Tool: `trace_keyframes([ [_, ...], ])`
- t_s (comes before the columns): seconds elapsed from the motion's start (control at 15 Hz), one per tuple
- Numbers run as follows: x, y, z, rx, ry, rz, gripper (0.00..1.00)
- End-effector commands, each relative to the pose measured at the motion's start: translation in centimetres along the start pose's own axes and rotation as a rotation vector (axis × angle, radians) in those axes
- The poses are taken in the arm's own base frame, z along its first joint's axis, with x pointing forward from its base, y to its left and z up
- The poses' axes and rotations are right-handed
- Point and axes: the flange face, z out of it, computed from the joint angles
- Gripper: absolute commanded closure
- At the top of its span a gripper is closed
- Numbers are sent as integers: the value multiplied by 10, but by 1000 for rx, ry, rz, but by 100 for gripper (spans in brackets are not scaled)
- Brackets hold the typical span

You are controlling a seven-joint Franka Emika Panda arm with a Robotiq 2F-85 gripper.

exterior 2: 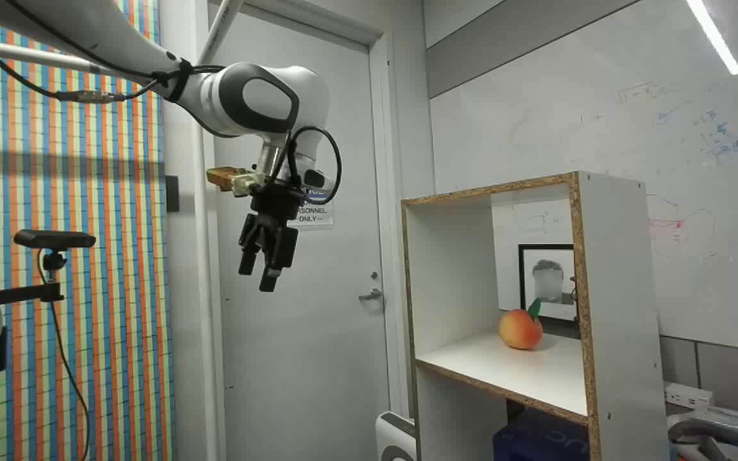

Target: Pick up the peach from the shelf and place it on top of the shelf

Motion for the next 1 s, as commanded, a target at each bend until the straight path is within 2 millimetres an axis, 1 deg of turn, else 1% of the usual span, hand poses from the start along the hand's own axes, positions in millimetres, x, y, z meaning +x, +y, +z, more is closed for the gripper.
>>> trace_keyframes([
  [0.0,1,0,-2,0,4,-1,0],
  [0.27,1,-2,-8,0,18,-3,0],
  [0.33,-5,-3,0,-44,137,-6,0],
  [0.47,-10,8,36,-101,210,-43,0],
  [0.6,-13,22,78,-193,245,-88,0],
  [0.67,-19,29,96,-232,270,-106,0],
  [0.73,-23,36,109,-261,308,-116,0],
  [0.8,9,37,81,-283,338,-118,0],
  [0.87,9,48,88,-297,392,-114,0],
  [0.93,15,58,84,-305,449,-109,0],
])
